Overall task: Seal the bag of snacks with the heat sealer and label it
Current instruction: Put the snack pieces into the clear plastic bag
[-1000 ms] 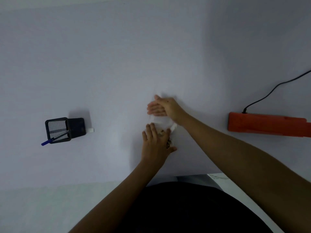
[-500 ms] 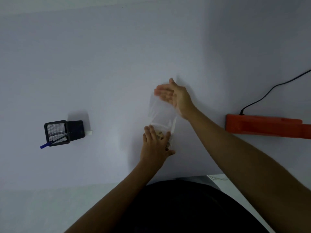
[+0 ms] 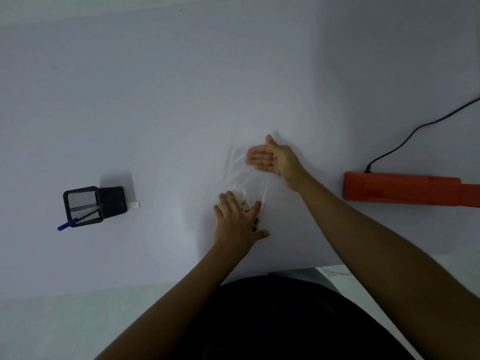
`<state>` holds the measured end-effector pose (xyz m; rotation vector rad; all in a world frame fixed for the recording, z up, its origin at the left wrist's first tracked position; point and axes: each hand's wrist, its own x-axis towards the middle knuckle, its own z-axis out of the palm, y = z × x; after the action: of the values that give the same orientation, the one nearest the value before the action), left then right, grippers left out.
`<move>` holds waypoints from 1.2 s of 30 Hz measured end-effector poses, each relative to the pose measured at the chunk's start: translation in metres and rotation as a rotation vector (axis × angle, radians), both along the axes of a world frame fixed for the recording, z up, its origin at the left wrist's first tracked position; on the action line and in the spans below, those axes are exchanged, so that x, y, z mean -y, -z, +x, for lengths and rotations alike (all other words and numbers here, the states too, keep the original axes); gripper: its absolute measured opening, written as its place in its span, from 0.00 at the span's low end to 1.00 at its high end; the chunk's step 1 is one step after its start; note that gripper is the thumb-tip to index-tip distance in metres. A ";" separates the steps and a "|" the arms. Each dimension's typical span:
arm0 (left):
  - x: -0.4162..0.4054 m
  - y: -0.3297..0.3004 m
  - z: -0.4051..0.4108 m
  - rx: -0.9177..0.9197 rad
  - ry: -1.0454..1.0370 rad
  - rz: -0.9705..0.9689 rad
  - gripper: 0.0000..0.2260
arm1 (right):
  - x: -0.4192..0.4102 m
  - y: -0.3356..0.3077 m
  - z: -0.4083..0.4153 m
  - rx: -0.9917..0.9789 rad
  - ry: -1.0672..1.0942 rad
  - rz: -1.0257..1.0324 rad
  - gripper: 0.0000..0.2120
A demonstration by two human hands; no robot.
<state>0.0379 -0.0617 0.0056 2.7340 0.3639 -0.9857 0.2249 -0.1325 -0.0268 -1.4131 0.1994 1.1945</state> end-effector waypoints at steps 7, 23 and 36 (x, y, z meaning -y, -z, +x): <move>-0.001 -0.002 0.001 -0.010 0.009 0.000 0.40 | -0.017 0.002 0.056 0.117 0.142 0.000 0.28; 0.001 0.001 -0.001 0.001 0.015 0.001 0.42 | -0.025 0.002 -0.051 0.022 -0.230 0.038 0.33; 0.001 0.000 0.001 -0.007 0.016 0.017 0.41 | -0.069 -0.008 0.053 0.132 -0.099 0.004 0.36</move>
<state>0.0385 -0.0624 0.0055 2.7534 0.3528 -1.0010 0.2779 -0.0631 -0.0192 -1.5071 0.0351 1.1764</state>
